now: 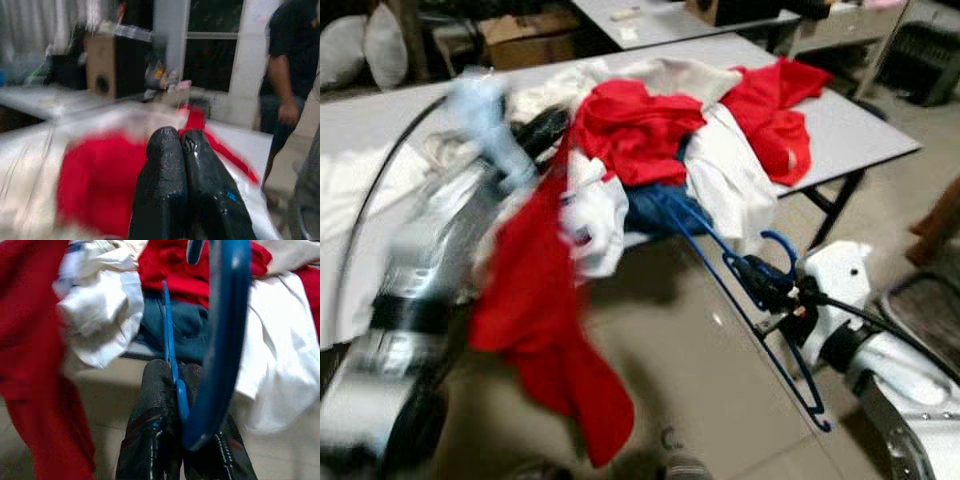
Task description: Hang hanger
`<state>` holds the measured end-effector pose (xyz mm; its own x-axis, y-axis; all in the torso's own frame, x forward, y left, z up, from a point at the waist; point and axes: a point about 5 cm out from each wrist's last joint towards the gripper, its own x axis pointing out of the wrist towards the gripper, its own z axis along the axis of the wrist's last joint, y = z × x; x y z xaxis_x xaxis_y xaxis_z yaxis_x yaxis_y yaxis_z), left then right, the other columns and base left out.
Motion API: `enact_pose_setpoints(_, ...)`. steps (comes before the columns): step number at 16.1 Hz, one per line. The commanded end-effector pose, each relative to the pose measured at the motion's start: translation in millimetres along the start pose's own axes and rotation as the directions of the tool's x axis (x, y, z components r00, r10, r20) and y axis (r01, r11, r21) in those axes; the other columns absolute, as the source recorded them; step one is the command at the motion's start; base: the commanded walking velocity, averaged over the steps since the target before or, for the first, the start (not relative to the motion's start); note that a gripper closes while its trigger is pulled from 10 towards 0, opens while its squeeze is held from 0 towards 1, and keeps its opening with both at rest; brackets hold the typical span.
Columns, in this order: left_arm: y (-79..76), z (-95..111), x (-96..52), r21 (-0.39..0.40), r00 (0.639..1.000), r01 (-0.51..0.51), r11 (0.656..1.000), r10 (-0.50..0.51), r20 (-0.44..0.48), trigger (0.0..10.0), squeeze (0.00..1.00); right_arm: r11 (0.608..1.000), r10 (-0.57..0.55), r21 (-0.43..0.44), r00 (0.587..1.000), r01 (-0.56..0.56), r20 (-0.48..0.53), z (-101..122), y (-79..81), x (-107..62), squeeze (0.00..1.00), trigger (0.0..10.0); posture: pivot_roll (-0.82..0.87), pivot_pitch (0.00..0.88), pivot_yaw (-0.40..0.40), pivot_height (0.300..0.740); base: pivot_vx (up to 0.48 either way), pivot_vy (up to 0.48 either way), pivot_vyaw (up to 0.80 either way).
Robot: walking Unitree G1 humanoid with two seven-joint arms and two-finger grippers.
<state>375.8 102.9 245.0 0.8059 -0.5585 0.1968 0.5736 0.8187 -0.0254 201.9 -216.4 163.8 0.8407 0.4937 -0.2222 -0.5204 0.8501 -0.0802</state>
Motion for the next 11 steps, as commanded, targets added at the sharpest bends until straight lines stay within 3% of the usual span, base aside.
enact_pose_setpoints(1,20.0,37.9,12.8,0.056,0.994,-0.041,0.998,0.035,0.106,10.0,0.0,1.0,0.023,-0.009,1.0,-0.023,0.021,4.9,5.0,5.1,0.0,10.0,-0.14,0.0,0.017,0.74,0.39,0.0,0.0)
enact_pose_setpoints(2,22.6,48.4,19.4,0.058,0.992,-0.043,0.997,0.036,0.123,10.0,0.0,1.0,0.024,-0.008,0.999,-0.024,0.024,5.4,5.4,6.1,0.0,10.0,-0.14,0.0,0.02,0.74,0.39,0.0,0.0)
enact_pose_setpoints(3,28.7,102.4,35.4,0.136,0.973,-0.085,0.987,0.053,0.223,10.0,0.0,1.0,0.012,-0.012,0.999,-0.012,0.033,6.8,4.0,6.3,0.0,10.0,-0.15,0.0,0.03,0.74,0.39,0.0,0.0)
enact_pose_setpoints(4,30.4,182.0,36.8,0.194,0.907,-0.191,0.962,0.097,0.411,10.0,0.0,1.0,-0.009,-0.023,0.999,0.009,0.039,8.3,1.5,4.8,0.0,10.0,-0.16,0.0,0.041,0.74,0.39,0.0,0.0)
enact_pose_setpoints(5,29.5,219.7,29.5,0.202,0.849,-0.255,0.946,0.119,0.515,10.0,0.0,1.0,-0.018,-0.022,0.999,0.019,0.045,9.1,0.4,3.8,0.0,10.0,-0.16,0.0,0.044,0.74,0.39,0.0,0.0)
enact_pose_setpoints(6,25.0,292.6,0.5,0.216,0.684,-0.398,0.891,0.131,0.718,10.0,0.0,0.999,-0.043,-0.019,0.997,0.045,0.059,10.5,-0.7,2.4,0.0,10.0,-0.17,0.0,0.058,0.74,0.341,0.0,0.0)
enact_pose_setpoints(7,23.9,304.5,-6.7,0.251,0.655,-0.444,0.86,0.12,0.746,10.0,0.0,0.999,-0.048,-0.017,0.997,0.049,0.061,10.1,-0.2,2.3,0.0,10.0,-0.17,0.0,0.058,0.74,0.334,0.0,0.0)
enact_pose_setpoints(8,28.4,302.5,-8.2,0.333,0.677,-0.502,0.798,0.124,0.725,10.0,0.0,0.999,-0.049,-0.013,0.997,0.049,0.062,8.7,1.8,2.9,0.0,10.0,-0.16,0.0,0.058,0.74,0.319,0.0,0.0)
enact_pose_setpoints(9,41.2,275.3,1.0,0.379,0.746,-0.506,0.775,0.172,0.643,10.0,0.0,0.999,-0.044,-0.01,0.997,0.044,0.062,7.3,4.2,4.9,0.0,10.0,-0.16,0.0,0.052,0.74,0.3,0.0,0.0)
enact_pose_setpoints(10,53.0,229.1,13.7,0.461,0.832,-0.472,0.752,0.206,0.515,10.0,0.0,0.999,-0.029,-0.012,0.998,0.03,0.06,6.3,6.4,7.7,0.0,10.0,-0.16,0.0,0.052,0.74,0.304,0.0,0.0)
enact_pose_setpoints(11,59.6,188.6,21.0,0.484,0.887,-0.413,0.772,0.22,0.405,10.0,0.0,1.0,-0.018,-0.013,0.998,0.019,0.063,7.2,7.4,9.6,0.0,10.0,-0.15,0.0,0.038,0.74,0.304,0.0,0.0)
